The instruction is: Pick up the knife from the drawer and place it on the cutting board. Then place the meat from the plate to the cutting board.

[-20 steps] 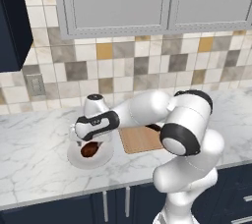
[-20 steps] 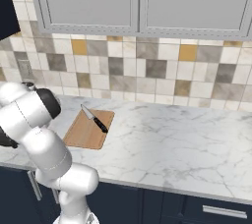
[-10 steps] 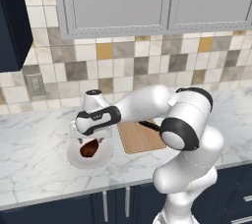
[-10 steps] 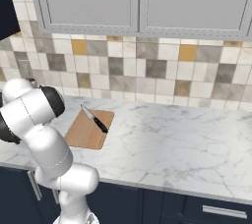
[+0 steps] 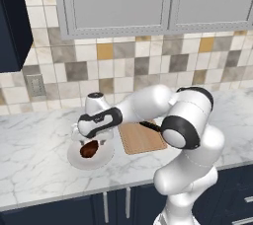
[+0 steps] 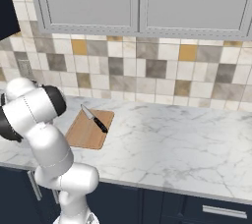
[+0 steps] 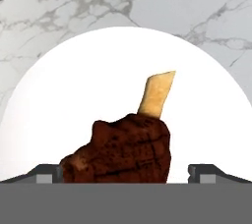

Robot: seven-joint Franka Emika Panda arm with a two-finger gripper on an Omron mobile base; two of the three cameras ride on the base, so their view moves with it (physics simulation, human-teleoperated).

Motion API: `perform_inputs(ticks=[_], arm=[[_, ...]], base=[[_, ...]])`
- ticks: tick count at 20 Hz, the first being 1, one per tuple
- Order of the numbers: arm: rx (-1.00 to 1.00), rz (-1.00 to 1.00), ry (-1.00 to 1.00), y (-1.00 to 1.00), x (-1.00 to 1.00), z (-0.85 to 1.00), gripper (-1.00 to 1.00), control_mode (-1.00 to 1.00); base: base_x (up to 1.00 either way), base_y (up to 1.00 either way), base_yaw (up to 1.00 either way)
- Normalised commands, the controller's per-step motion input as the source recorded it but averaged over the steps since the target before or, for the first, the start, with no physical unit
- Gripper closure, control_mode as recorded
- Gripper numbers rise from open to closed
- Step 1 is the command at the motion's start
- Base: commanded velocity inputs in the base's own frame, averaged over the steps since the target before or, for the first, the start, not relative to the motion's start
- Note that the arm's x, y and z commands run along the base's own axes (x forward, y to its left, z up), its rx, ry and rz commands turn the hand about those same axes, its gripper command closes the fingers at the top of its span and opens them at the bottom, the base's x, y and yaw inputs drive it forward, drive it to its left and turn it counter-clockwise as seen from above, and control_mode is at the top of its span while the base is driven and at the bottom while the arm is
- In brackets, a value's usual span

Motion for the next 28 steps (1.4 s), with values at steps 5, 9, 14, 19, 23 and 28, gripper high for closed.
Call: perform_inputs(ticks=[5, 9, 14, 19, 23, 28], arm=[[-0.02, 0.02, 0.00, 0.00, 0.03, -0.25, -1.00, -1.00], [0.00, 0.00, -0.06, -0.01, 0.00, -0.18, -1.00, -1.00], [0.00, 0.00, -0.17, -0.20, -0.15, -0.27, -1.00, -1.00], [0.00, 0.00, -0.17, -0.10, -0.04, -0.23, 1.00, -1.00], [0.00, 0.00, -0.05, 0.00, 0.00, -0.04, 1.00, -1.00], [0.00, 0.00, 0.00, 0.00, 0.00, 0.00, 1.00, -1.00]], base=[[0.00, 0.00, 0.00], [0.00, 0.00, 0.00], [0.00, 0.00, 0.00], [0.00, 0.00, 0.00], [0.00, 0.00, 0.00], [0.00, 0.00, 0.00]])
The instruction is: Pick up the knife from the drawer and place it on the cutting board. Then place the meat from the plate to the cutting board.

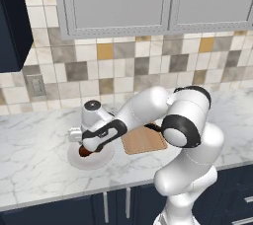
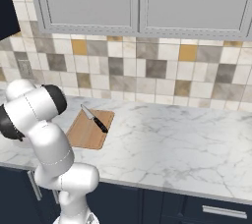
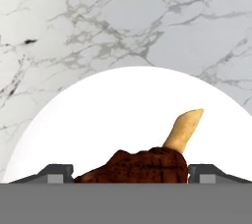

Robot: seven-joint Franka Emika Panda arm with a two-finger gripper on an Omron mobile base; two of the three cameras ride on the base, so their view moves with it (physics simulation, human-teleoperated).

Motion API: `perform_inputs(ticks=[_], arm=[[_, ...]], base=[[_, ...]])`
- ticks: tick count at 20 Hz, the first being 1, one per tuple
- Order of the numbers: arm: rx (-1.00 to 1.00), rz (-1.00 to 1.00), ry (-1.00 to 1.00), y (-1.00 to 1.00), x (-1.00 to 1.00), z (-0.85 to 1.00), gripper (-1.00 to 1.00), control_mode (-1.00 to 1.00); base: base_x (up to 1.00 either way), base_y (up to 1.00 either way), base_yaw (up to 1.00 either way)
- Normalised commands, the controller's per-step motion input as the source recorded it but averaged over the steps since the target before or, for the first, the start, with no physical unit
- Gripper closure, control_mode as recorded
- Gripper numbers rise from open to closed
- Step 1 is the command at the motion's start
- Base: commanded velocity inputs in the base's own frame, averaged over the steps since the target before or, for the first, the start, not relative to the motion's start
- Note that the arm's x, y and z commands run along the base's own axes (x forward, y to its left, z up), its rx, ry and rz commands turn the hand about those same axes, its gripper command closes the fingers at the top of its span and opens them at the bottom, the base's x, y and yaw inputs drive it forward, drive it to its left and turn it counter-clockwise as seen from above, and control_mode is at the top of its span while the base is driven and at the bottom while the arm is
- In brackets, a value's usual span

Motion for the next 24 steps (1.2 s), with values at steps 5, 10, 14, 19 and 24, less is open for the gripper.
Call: perform_inputs(ticks=[5, 10, 14, 19, 24], arm=[[0.01, 0.00, 0.00, -0.14, -0.01, 0.09, 1.00, -1.00], [0.02, 0.00, -0.08, -0.45, -0.24, 0.38, 1.00, -1.00], [-0.03, 0.00, 0.00, -0.06, -0.02, -0.04, 1.00, -1.00], [0.02, 0.01, -0.06, -0.62, 0.01, 0.29, 1.00, -1.00], [0.02, 0.06, -0.09, -0.92, 0.00, 0.40, 1.00, -1.00]], base=[[0.00, 0.00, 0.00], [0.00, 0.00, 0.00], [0.00, 0.00, 0.00], [0.00, 0.00, 0.00], [0.00, 0.00, 0.00]])
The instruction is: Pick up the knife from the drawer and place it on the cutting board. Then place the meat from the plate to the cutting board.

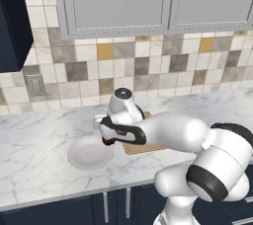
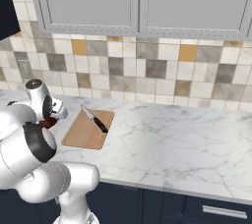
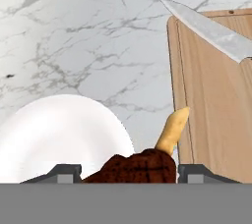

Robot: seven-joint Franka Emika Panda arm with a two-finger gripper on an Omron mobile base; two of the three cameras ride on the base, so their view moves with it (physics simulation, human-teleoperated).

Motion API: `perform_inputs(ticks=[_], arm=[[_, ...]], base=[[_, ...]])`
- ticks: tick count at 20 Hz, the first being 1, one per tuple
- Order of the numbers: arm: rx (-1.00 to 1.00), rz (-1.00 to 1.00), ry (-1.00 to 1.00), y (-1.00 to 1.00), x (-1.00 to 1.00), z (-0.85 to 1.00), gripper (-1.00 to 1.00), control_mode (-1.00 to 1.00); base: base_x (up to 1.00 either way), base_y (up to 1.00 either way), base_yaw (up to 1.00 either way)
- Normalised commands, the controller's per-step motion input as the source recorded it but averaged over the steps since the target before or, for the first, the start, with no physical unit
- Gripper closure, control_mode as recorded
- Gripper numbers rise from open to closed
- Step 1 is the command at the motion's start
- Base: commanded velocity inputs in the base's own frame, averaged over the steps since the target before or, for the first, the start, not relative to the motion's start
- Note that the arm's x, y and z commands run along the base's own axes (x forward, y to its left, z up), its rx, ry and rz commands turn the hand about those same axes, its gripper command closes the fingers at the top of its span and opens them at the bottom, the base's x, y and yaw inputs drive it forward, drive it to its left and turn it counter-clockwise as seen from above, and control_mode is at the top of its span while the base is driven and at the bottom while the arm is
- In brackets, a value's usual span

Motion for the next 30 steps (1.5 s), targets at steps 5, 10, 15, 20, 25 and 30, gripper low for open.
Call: perform_inputs(ticks=[5, 10, 15, 20, 25, 30], arm=[[0.00, 0.03, -0.04, -0.99, 0.10, 0.00, 1.00, -1.00], [0.00, 0.03, 0.00, -0.69, 0.66, 0.00, 1.00, -1.00], [-0.01, 0.01, 0.00, -0.04, 0.44, -0.02, 1.00, -1.00], [-0.07, 0.01, 0.00, 0.00, 0.01, -0.22, 1.00, -1.00], [-0.01, 0.02, 0.00, 0.00, 0.00, -0.09, 1.00, -1.00], [0.00, 0.01, 0.00, 0.00, -0.29, -0.01, 1.00, -1.00]], base=[[0.00, 0.00, 0.00], [0.00, 0.00, 0.00], [0.00, 0.00, 0.00], [0.00, 0.00, 0.00], [0.00, 0.00, 0.00], [0.00, 0.00, 0.00]])
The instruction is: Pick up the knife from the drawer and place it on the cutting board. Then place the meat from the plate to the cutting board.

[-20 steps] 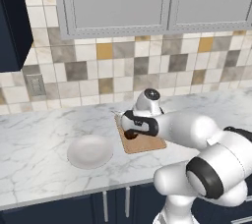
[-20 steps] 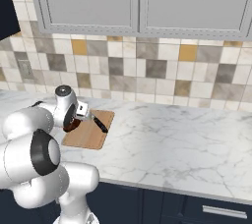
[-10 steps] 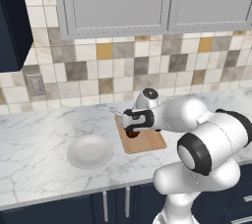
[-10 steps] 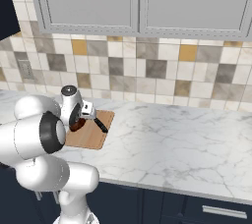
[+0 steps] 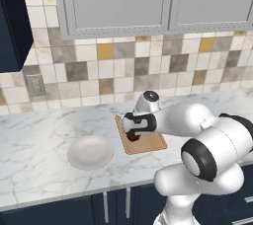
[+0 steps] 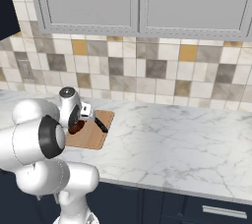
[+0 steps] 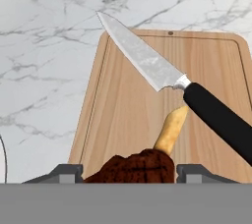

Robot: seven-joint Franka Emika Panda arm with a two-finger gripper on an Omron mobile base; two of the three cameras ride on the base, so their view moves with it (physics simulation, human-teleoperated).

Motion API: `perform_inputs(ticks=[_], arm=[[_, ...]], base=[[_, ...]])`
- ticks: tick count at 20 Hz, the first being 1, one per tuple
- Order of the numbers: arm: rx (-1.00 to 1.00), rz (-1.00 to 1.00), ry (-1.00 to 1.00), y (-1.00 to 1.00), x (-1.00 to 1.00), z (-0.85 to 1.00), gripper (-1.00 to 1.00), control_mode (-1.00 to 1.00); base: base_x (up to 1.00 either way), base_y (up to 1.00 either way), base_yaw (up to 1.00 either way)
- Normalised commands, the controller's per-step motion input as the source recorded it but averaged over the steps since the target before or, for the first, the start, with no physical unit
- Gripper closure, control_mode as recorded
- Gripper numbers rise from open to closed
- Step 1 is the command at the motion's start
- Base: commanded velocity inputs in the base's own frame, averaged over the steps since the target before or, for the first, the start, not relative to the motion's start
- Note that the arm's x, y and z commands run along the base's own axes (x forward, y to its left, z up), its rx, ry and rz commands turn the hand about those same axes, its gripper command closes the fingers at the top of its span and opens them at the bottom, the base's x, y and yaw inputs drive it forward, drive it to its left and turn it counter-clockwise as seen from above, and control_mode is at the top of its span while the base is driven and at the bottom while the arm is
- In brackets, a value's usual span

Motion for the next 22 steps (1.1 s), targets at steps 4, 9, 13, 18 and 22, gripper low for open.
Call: perform_inputs(ticks=[4, 9, 13, 18, 22], arm=[[0.00, 0.00, 0.00, 0.00, 0.00, 0.00, 1.00, -1.00], [0.00, 0.00, 0.00, 0.00, 0.01, 0.00, -1.00, -1.00], [0.00, 0.00, 0.00, 0.00, 0.00, 0.00, -1.00, -1.00], [0.00, 0.00, 0.00, 0.00, 0.00, 0.00, -1.00, -1.00], [0.00, 0.00, 0.00, 0.00, 0.00, 0.07, -1.00, -1.00]], base=[[0.00, 0.00, 0.00], [0.00, 0.00, 0.00], [0.00, 0.00, 0.00], [0.00, 0.00, 0.00], [0.00, 0.00, 0.00]])
